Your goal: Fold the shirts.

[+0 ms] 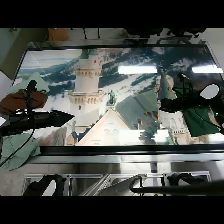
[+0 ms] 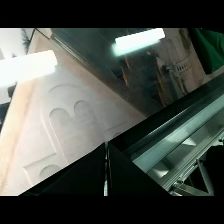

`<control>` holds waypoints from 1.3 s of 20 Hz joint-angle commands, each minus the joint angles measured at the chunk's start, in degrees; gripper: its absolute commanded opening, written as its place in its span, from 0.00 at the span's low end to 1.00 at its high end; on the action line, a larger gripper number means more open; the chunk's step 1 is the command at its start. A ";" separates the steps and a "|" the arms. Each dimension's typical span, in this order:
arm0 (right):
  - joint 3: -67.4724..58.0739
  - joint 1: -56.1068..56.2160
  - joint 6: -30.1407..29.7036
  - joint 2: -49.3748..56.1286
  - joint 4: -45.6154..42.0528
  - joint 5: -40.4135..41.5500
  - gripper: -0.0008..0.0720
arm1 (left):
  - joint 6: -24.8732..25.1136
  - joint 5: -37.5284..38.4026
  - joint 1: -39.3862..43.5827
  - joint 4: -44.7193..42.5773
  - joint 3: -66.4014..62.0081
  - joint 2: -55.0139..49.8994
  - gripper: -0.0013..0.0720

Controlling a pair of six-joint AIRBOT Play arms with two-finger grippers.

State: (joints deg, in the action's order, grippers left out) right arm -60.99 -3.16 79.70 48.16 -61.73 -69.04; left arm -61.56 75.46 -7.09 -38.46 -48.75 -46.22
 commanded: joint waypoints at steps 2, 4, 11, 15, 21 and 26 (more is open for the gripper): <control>0.02 0.04 0.00 0.02 0.00 0.00 0.05 | 0.00 -0.02 0.02 0.00 0.02 0.02 0.04; 0.02 0.04 0.00 0.00 0.00 0.00 0.05 | 0.00 -0.02 0.02 0.00 0.02 0.02 0.04; 0.02 0.04 0.00 0.00 0.00 0.00 0.05 | 0.02 -0.02 0.02 0.00 0.02 0.04 0.04; 0.02 0.04 0.00 0.20 0.04 3.93 0.05 | 0.02 -0.09 0.02 0.00 0.02 0.02 0.04; 0.02 0.04 0.02 0.44 0.02 6.29 0.05 | 0.02 -9.09 0.02 1.01 0.04 -0.35 0.04; 0.02 0.07 -0.02 2.67 3.78 7.34 0.05 | 2.12 -20.46 -2.49 -7.96 -3.15 -6.64 0.04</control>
State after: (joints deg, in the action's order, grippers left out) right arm -60.99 -3.16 79.70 49.74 -60.34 -62.52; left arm -60.71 63.81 -7.81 -39.35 -49.58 -49.21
